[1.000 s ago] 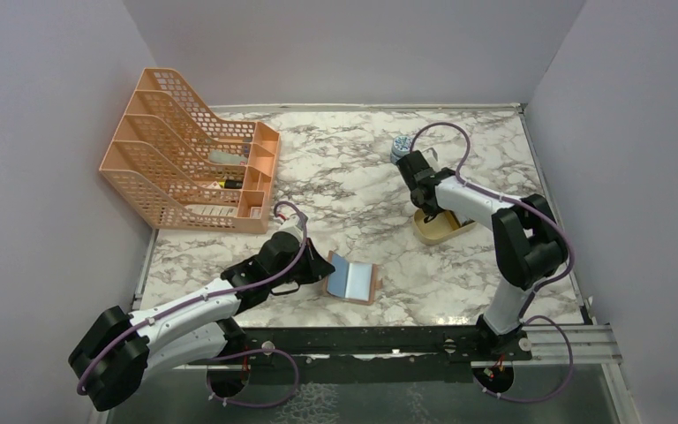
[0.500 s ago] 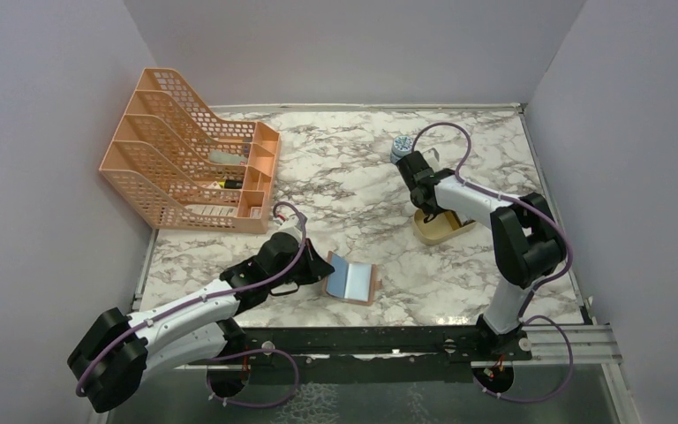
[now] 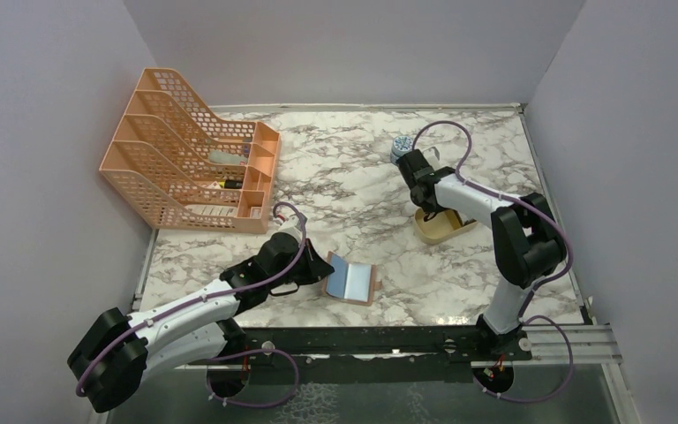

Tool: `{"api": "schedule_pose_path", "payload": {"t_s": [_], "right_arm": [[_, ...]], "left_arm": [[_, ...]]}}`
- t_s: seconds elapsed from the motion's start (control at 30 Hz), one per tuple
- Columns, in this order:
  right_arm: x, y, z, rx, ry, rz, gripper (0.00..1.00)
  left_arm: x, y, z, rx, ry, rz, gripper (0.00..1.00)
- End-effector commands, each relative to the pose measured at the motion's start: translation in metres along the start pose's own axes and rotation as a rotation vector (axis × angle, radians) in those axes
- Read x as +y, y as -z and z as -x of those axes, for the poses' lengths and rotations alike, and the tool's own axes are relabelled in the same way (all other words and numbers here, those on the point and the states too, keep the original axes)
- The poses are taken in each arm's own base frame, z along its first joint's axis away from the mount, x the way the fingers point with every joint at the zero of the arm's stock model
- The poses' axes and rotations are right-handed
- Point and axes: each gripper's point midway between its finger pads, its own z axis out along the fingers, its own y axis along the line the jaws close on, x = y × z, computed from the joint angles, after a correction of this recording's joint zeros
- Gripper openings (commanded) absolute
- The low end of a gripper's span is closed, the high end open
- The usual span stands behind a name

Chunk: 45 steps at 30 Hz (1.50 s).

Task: Put the credit cards into the card holder
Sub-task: Pick up the credit card from the storage box, then insert the credit card into the card holder.

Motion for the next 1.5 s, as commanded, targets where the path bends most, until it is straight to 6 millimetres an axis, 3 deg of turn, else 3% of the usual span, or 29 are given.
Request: {"api": "schedule_pose_path", "payload": {"t_s": [0.0, 0.37, 0.73, 0.87, 1.03, 1.23, 1.47], "right_arm": [[-0.012, 0.007, 0.011, -0.022, -0.038, -0.017, 0.16], [0.008, 0.043, 0.018, -0.033, -0.102, 0.253, 0.01], [0.012, 0.085, 0.014, -0.06, -0.143, 0.444, 0.01], [0.009, 0.115, 0.021, -0.115, -0.208, 0.539, 0.01], [0.012, 0.172, 0.037, -0.26, -0.321, 0.768, 0.01], [0.035, 0.228, 0.031, -0.357, -0.421, 1.09, 0.01], [0.085, 0.252, 0.003, -0.269, -0.488, 1.372, 0.01]], "left_arm": [[-0.002, 0.0, 0.002, -0.012, -0.004, -0.014, 0.0], [-0.004, 0.0, 0.004, -0.018, -0.003, -0.017, 0.0], [-0.019, -0.003, 0.01, -0.017, 0.023, -0.057, 0.0], [-0.027, -0.008, 0.013, -0.018, 0.054, -0.08, 0.0], [-0.036, -0.016, 0.017, -0.032, 0.098, -0.123, 0.0], [-0.036, -0.027, 0.024, -0.056, 0.134, -0.104, 0.0], [-0.021, -0.034, 0.016, -0.045, 0.173, -0.055, 0.0]]}}
